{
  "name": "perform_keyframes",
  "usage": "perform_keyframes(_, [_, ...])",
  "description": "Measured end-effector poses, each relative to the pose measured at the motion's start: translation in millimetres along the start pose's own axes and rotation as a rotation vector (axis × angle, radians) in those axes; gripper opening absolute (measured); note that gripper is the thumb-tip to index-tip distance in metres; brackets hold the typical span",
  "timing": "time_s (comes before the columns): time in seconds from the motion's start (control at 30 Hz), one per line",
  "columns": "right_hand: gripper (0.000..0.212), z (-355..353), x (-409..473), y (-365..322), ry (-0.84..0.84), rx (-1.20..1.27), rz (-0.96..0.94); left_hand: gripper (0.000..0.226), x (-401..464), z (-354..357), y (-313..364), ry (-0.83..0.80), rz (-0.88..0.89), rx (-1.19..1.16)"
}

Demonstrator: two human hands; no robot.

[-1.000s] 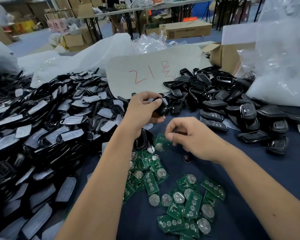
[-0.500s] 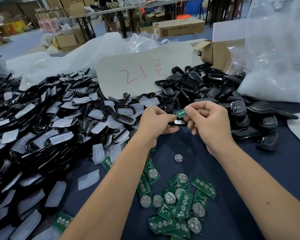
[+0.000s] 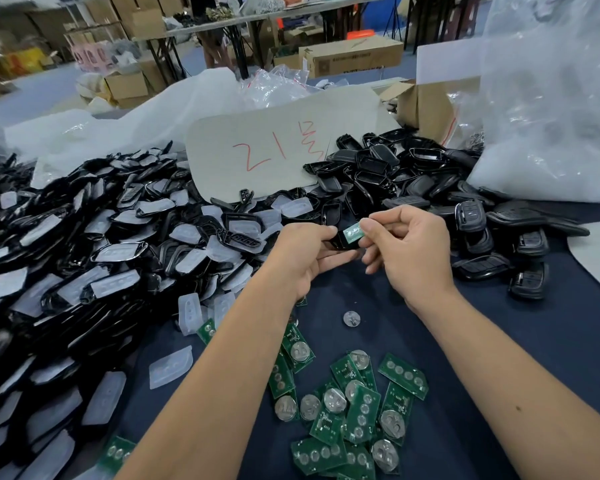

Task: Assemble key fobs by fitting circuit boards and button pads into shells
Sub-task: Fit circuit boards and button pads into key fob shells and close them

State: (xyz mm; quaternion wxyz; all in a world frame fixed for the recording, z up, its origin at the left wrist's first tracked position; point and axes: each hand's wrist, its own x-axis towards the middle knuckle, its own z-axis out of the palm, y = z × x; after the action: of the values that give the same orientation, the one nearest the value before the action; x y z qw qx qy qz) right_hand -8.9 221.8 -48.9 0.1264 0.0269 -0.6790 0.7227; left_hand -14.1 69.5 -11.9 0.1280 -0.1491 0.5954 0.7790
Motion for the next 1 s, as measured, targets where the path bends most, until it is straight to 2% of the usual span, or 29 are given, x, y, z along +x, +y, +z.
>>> perform_keyframes(0.2, [0.008,2,-2,-2,-0.033,-0.078,0.021,0.010,-1,1,0,-0.015,-0.011,-0.021])
perform_keyframes(0.33, [0.012,1,-2,-4,0.024,-0.292,-0.011,0.024,-1,1,-1,-0.028,0.002,-0.003])
perform_keyframes(0.43, [0.015,2,-3,-5,0.077,-0.413,-0.037,0.013,-1,0,-2,-0.034,0.017,0.024])
perform_keyframes(0.5, [0.016,2,-3,-6,0.091,-0.426,-0.033,0.002,-1,-1,-3,-0.040,0.038,0.056])
perform_keyframes(0.6, [0.014,2,-4,-7,0.073,-0.396,0.000,0.010,0,-2,-7,-0.004,0.055,0.084])
perform_keyframes(0.8, [0.012,-1,-6,-13,-0.001,-0.304,0.021,0.006,3,-4,-6,0.001,0.050,0.025])
perform_keyframes(1.0, [0.019,4,-7,-10,0.082,-0.487,-0.036,0.014,2,-3,-6,-0.015,0.050,0.030])
